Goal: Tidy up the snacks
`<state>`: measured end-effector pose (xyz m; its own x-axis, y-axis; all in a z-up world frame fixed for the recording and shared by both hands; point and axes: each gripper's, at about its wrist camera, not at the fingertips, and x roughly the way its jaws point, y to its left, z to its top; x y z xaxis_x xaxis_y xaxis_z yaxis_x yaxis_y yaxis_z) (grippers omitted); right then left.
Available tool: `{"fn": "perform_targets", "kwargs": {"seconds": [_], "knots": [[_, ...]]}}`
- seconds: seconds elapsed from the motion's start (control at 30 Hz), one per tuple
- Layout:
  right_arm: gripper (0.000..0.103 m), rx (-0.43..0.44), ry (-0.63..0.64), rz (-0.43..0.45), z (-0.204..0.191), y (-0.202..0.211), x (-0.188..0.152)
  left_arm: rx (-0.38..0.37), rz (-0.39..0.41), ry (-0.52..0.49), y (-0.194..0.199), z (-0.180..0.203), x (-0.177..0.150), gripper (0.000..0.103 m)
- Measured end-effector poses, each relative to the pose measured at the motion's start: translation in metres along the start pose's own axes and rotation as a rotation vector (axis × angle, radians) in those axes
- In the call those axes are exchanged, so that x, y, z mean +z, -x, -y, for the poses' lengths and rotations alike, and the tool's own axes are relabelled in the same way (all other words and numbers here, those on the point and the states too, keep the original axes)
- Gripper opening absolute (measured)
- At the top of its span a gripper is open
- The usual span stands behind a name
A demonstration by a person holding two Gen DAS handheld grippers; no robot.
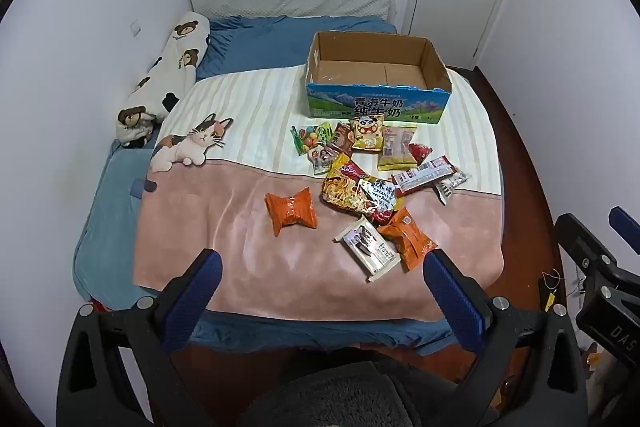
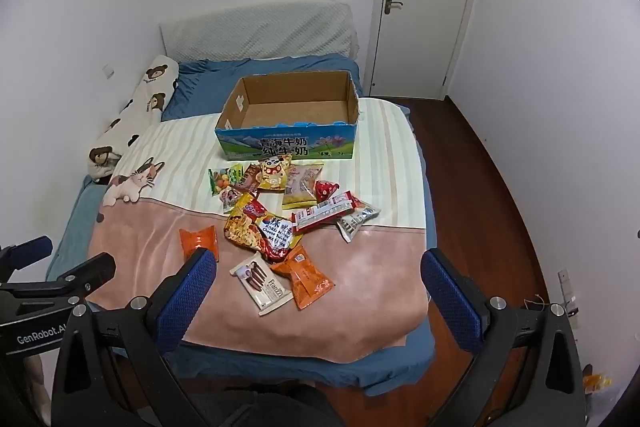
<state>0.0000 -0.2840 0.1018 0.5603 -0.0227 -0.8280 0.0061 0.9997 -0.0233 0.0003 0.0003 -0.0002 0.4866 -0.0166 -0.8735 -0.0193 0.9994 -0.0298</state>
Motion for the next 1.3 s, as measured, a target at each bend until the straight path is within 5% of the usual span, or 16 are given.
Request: {"fn": "perform_targets", "kwargs": {"seconds": [1.3], "knots": [[0.103,0.015,-0.014,-0.019,0.0,-0.005,0.0,-0.008,-0.016,-0.006,-0.009,0.007,0.01,0.103]]}}
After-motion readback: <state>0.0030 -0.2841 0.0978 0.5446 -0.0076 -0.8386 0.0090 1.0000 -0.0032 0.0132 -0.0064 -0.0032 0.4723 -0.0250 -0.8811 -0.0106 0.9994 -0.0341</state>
